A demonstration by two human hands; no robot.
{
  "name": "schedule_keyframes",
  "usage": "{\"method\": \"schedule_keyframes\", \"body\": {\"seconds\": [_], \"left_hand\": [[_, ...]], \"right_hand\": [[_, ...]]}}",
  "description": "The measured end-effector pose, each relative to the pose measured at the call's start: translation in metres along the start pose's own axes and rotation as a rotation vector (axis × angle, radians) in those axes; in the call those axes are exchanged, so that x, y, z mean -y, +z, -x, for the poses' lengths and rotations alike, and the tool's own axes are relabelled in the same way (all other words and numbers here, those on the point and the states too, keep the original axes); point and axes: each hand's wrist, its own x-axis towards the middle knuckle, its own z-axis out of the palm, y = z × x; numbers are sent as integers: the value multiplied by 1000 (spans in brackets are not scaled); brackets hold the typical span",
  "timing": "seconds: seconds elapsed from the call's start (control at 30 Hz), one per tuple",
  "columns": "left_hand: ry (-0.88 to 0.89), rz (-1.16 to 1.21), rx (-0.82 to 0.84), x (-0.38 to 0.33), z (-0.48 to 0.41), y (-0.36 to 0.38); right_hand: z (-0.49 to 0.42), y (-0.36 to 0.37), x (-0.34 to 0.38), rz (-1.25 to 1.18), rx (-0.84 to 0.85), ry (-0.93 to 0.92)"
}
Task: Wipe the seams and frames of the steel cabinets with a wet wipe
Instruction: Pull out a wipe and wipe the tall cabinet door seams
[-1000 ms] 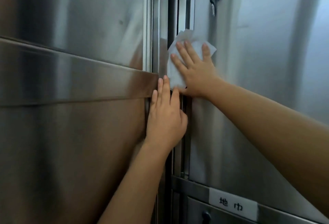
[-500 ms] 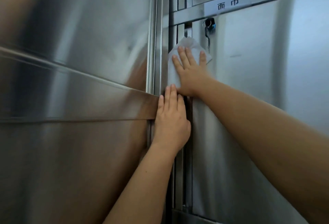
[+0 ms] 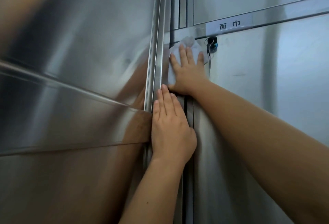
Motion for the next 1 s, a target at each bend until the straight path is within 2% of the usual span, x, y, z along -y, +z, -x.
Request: {"method": "schedule_keyframes", "body": {"seconds": [0.2, 0.53, 0.73, 1.0], "left_hand": [[-21, 57, 17, -1, -2, -4], [-26, 65, 5, -2, -1, -3], [-16, 65, 13, -3, -1, -3], [-9, 46, 11, -2, 0, -3]], "right_hand": [[32, 13, 2, -2, -40, -117], [-17, -13, -14, -4, 70, -82], [9, 2, -10, -19, -19, -118], [-6, -5, -14, 22, -10, -94]]}}
